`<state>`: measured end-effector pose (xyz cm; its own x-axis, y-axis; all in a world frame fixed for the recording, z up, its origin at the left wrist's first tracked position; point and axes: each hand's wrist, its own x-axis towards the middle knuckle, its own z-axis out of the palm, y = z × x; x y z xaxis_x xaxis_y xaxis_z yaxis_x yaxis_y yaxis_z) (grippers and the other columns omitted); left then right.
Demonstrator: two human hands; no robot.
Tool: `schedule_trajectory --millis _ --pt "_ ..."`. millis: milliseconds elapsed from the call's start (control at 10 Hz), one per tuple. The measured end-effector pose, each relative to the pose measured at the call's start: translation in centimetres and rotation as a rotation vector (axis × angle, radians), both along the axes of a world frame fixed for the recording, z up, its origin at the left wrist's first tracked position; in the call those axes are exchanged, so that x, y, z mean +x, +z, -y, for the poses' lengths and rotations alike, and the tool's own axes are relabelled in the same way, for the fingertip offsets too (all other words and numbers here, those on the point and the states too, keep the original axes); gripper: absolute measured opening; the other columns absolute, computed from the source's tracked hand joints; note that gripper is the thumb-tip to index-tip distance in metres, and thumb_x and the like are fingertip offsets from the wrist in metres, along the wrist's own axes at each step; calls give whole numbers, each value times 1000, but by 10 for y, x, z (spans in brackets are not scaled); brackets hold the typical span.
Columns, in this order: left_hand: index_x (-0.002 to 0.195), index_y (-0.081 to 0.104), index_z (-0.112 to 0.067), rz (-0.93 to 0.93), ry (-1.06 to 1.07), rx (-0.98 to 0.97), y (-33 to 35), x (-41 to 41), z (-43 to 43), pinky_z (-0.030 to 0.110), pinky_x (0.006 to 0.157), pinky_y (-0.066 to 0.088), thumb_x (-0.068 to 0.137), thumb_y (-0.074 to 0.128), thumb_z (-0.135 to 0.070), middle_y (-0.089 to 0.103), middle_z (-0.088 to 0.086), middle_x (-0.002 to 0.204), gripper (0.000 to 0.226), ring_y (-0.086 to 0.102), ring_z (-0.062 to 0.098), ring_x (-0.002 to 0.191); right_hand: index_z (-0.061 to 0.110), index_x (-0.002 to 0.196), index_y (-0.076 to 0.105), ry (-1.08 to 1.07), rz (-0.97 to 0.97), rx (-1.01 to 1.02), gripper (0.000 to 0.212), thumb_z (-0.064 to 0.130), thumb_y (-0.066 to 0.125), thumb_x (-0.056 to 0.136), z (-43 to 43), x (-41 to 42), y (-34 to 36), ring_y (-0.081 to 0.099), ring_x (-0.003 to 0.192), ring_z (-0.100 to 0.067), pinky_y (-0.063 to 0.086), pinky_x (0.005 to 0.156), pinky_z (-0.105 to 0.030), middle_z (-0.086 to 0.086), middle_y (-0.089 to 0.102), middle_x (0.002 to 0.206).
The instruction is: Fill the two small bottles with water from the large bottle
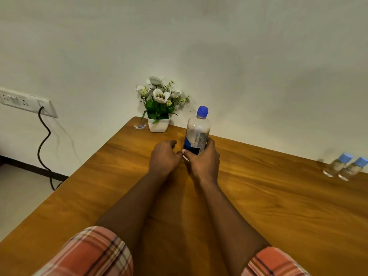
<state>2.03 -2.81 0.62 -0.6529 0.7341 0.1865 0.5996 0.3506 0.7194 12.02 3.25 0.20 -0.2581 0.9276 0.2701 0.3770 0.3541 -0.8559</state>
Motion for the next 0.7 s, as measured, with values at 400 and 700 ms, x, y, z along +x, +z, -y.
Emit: schedule_trajectory --millis 400,700 --pt "126 58 -3 -77 10 0 -1 -41 -39 37 88 50 86 62 -22 65 15 123 44 62 30 110 15 126 49 -11 -21 30 71 32 85 67 -49 -52 -6 59 112 -24 51 85 -29 -3 62 122" --pt "107 67 -6 -118 -23 9 0 -43 -48 40 74 56 82 64 -21 70 18 106 29 67 29 83 14 125 48 18 -20 43 70 30 85 68 -60 -55 -5 58 114 -26 48 83 -29 -5 61 124"
